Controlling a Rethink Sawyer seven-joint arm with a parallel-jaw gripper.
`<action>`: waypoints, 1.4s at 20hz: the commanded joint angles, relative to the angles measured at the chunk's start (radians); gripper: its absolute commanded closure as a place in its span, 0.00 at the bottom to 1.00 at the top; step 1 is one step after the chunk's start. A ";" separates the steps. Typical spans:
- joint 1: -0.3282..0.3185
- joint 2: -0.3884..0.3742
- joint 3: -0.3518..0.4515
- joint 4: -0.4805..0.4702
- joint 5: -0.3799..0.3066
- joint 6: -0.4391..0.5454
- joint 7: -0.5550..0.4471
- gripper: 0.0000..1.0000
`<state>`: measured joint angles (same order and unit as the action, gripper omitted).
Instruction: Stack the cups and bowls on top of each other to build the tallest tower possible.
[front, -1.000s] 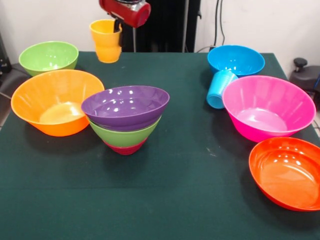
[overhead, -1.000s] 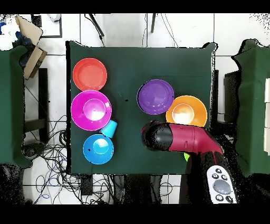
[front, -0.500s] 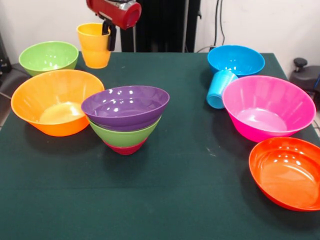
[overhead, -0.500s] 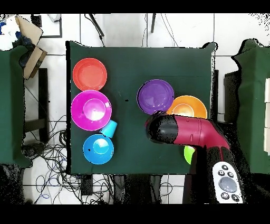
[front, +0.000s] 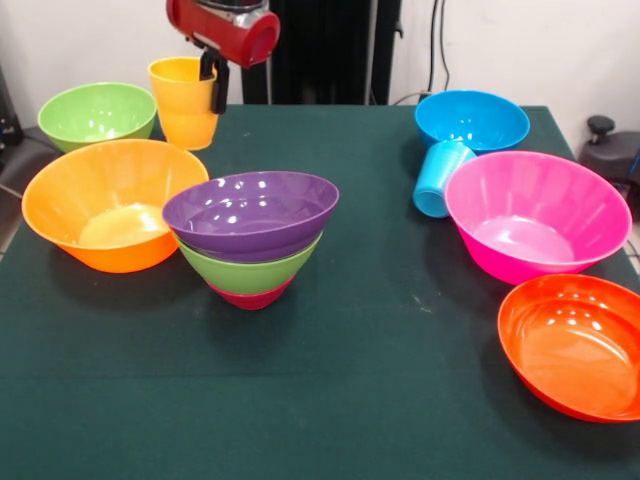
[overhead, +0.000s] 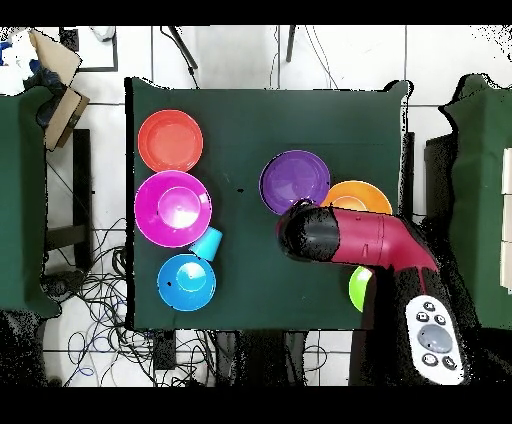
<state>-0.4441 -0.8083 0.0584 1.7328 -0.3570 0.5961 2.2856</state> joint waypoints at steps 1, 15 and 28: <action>0.008 0.101 0.101 -0.077 0.009 0.005 -0.038 1.00; 0.071 0.135 0.072 -0.051 0.031 -0.031 0.063 1.00; 0.067 0.171 0.069 -0.099 0.067 -0.022 0.050 1.00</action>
<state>-0.4017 -0.6914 0.0646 1.6909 -0.3176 0.5961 2.2856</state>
